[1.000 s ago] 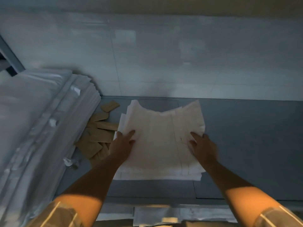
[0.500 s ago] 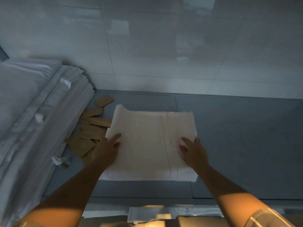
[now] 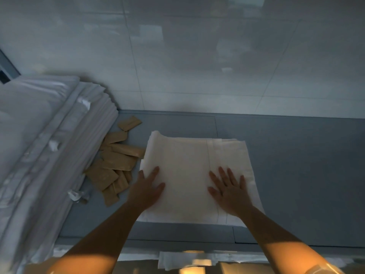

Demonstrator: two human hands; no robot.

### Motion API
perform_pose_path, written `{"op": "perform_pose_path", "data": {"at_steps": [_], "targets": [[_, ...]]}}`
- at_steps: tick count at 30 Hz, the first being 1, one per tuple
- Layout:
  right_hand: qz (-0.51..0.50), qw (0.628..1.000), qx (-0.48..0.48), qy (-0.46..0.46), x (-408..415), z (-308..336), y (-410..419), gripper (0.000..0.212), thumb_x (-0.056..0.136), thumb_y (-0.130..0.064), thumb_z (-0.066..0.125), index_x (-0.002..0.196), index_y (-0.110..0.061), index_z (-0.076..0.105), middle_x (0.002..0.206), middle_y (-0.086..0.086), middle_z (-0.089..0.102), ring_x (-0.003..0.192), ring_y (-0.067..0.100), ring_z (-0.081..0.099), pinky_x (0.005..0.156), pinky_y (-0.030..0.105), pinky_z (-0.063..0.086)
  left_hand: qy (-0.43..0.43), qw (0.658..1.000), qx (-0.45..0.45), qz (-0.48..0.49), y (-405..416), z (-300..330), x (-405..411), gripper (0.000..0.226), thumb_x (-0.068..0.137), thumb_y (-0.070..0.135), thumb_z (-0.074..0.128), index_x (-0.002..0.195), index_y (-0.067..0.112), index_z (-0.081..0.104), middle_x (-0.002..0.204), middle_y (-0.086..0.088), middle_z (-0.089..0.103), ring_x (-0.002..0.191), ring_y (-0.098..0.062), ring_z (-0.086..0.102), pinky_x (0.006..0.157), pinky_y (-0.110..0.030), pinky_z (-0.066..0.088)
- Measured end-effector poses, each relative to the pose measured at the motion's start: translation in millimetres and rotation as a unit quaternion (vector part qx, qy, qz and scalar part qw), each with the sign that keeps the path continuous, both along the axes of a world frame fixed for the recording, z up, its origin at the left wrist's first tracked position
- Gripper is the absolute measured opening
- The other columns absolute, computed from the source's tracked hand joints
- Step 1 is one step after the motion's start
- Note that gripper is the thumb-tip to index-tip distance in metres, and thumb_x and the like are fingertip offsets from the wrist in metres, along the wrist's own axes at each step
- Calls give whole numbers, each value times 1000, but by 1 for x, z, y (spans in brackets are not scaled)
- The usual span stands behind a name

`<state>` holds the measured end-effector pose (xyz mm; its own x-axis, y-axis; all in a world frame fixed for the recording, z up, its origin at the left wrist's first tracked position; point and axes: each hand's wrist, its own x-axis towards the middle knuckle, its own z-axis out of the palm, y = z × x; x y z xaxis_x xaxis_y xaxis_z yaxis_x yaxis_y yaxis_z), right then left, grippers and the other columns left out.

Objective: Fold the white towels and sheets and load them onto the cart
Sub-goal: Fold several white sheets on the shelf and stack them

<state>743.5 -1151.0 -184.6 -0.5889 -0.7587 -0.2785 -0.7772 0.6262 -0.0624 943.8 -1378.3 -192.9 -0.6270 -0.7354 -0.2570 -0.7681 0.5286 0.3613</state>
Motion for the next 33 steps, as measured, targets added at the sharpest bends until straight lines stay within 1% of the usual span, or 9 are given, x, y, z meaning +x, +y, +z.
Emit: {"op": "perform_pose_path", "data": {"at_steps": [6, 13, 23, 25, 27, 29, 30, 32, 33], "targets": [[-27, 1000, 0, -11, -13, 2, 35, 60, 93, -64, 5, 145, -45, -17, 157, -8, -23, 144, 19, -24, 114, 52, -14, -12, 999, 4, -31, 25, -1, -26, 66, 90, 63, 41, 148, 49, 12, 152, -14, 15, 121, -40, 49, 100, -41, 40], [-19, 1000, -1, -9, -46, 1, 84, 59, 90, -66, 1, 135, -45, -31, 155, -10, -26, 143, 18, -24, 113, 51, -14, -10, 999, -6, -35, 77, 3, -53, 67, 90, 62, 41, 149, 46, 12, 150, -13, 17, 117, -38, 52, 98, -41, 42], [21, 1000, -19, -13, -101, 1, 174, 60, 92, -66, 8, 145, -48, -14, 158, -11, -19, 145, 18, -19, 115, 53, -11, -7, 1000, -3, 4, 189, 10, -87, 68, 91, 60, 43, 149, 46, 11, 151, -14, 14, 116, -42, 52, 98, -41, 42], [28, 999, -14, -14, -104, 3, 189, 61, 93, -65, 11, 147, -47, -9, 159, -10, -15, 146, 18, -17, 115, 55, -9, -27, 1000, 4, 0, 207, 11, -84, 69, 91, 58, 45, 149, 44, 11, 156, -18, 6, 129, -44, 40, 105, -44, 36], [13, 999, -22, -18, -104, 8, 194, 61, 94, -64, 16, 149, -45, -2, 160, -10, -11, 147, 19, -14, 112, 59, -11, -40, 995, -88, -19, 222, 19, -85, 68, 91, 55, 45, 150, 39, 15, 159, -18, -1, 144, -43, 12, 113, -55, 16], [22, 997, -72, 12, -93, 16, 181, 60, 96, -58, 25, 150, -39, 9, 160, -10, 0, 148, 19, -9, 109, 60, -14, 7, 974, -209, -89, 230, 31, -96, 62, 88, 48, 45, 146, 25, 37, 157, -21, 15, 144, -45, 9, 111, -63, 7], [52, 993, -102, 25, -88, 17, 168, 58, 97, -52, 30, 151, -34, 17, 160, -9, 6, 148, 19, -4, 109, 60, -14, 14, 962, -235, -141, 233, 32, -107, 60, 90, 44, 41, 145, 21, 40, 156, -21, 18, 144, -42, 8, 112, -61, 4], [126, 982, -137, 27, -71, 18, 139, 54, 98, -37, 36, 149, -24, 27, 159, -5, 17, 148, 19, 3, 112, 57, -9, -10, 958, -180, -223, 241, 30, -129, 57, 98, 37, 28, 152, 22, 18, 160, -12, 6, 147, -30, -6, 116, -48, -8], [150, 980, -130, 19, -64, 15, 124, 54, 99, -32, 33, 150, -20, 25, 159, -3, 16, 148, 19, 3, 113, 55, -9, -28, 961, -152, -229, 242, 24, -137, 56, 101, 36, 23, 153, 22, 8, 161, -7, 2, 147, -24, -8, 116, -43, -9]]}}
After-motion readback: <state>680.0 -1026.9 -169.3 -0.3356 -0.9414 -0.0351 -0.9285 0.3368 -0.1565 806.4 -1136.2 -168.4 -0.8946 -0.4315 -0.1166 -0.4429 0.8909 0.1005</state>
